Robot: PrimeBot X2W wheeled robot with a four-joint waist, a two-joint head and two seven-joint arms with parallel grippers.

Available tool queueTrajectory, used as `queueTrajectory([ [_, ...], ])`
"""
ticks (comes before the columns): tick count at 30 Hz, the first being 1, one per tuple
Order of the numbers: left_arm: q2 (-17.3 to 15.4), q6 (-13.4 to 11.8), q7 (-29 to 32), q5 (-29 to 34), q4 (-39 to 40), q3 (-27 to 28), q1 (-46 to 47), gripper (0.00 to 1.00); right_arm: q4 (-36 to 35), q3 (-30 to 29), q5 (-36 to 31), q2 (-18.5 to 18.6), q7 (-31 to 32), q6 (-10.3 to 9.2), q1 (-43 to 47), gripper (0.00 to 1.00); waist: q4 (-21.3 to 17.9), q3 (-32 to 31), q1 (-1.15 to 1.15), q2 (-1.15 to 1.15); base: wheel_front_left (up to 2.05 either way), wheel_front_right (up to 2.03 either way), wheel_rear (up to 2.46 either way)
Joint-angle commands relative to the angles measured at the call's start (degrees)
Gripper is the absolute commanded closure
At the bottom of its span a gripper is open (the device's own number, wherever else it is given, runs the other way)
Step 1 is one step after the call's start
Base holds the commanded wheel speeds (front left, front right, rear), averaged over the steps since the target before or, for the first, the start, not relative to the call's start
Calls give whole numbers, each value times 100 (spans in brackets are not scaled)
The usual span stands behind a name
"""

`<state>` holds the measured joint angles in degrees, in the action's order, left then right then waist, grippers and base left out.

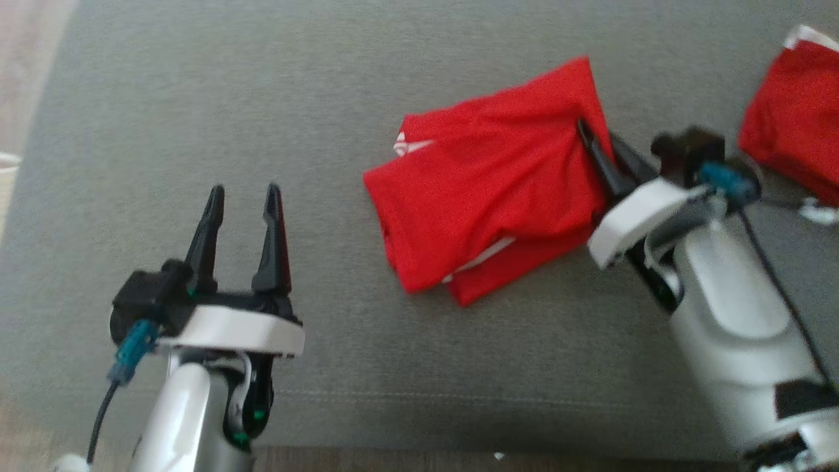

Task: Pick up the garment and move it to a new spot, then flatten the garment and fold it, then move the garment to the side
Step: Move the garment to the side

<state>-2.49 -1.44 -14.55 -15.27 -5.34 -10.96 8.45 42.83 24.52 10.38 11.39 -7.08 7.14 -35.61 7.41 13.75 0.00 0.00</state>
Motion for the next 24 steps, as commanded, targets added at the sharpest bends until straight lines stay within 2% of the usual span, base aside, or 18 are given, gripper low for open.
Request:
queueTrajectory([
  [1,-39,54,-45,88,259,121,399,0,-336,253,-53,180,150,35,-421,100,-304,143,0,0,0,0,0],
  [8,-39,222,-45,279,191,76,859,0,-629,533,120,836,622,35,-1216,100,-783,443,0,0,0,0,0],
  [14,-39,399,-45,479,124,147,1262,0,-651,336,448,1371,848,35,-1691,100,-1203,804,0,0,0,0,0],
  [19,-89,598,-45,740,-12,186,1611,0,-436,-12,557,1675,818,35,-1896,100,-1553,1143,0,0,0,0,0],
  [24,-189,698,-45,879,-76,184,1866,0,-277,-258,557,1763,675,35,-1852,100,-1805,1326,0,0,0,0,0],
])
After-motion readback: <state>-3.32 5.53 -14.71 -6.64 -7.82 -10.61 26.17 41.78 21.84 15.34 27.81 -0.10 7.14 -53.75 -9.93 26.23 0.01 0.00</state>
